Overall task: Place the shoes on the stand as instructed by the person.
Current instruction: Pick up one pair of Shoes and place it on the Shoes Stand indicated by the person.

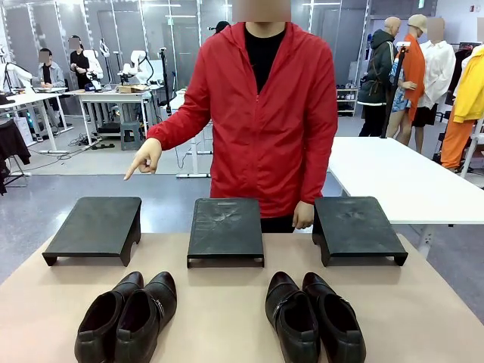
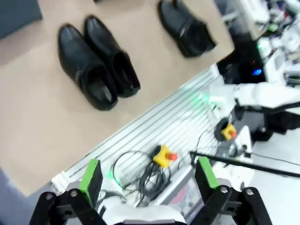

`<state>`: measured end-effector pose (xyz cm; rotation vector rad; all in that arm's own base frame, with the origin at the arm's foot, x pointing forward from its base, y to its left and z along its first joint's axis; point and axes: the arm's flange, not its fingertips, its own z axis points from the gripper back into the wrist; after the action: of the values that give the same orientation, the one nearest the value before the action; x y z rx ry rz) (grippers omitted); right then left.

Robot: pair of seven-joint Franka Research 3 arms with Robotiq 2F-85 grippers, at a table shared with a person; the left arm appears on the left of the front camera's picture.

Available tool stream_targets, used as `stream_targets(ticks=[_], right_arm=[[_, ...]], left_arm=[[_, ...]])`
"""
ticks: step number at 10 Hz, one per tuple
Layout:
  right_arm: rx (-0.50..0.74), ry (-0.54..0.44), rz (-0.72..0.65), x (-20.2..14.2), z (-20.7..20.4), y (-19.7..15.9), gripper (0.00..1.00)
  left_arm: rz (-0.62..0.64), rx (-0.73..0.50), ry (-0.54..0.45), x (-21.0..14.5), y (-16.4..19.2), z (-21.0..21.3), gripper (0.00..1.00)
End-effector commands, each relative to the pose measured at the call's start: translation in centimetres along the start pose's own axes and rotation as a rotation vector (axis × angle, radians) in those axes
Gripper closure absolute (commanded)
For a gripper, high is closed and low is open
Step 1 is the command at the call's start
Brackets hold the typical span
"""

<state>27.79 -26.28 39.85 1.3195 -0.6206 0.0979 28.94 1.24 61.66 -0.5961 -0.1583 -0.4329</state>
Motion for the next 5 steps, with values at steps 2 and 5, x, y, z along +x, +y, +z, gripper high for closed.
stream_targets(ticks=[2,5], right_arm=[[0.011,-0.001,0.006,-0.1,0.0,0.1,0.00],[0.011,-0.001,0.006,-0.1,0.0,0.1,0.00]], left_arm=[[0.063,0.196,0.261,3.5,-3.6,-5.3,0.00],[0.190,0.373,0.196,3.4,-4.8,-14.4,0.00]])
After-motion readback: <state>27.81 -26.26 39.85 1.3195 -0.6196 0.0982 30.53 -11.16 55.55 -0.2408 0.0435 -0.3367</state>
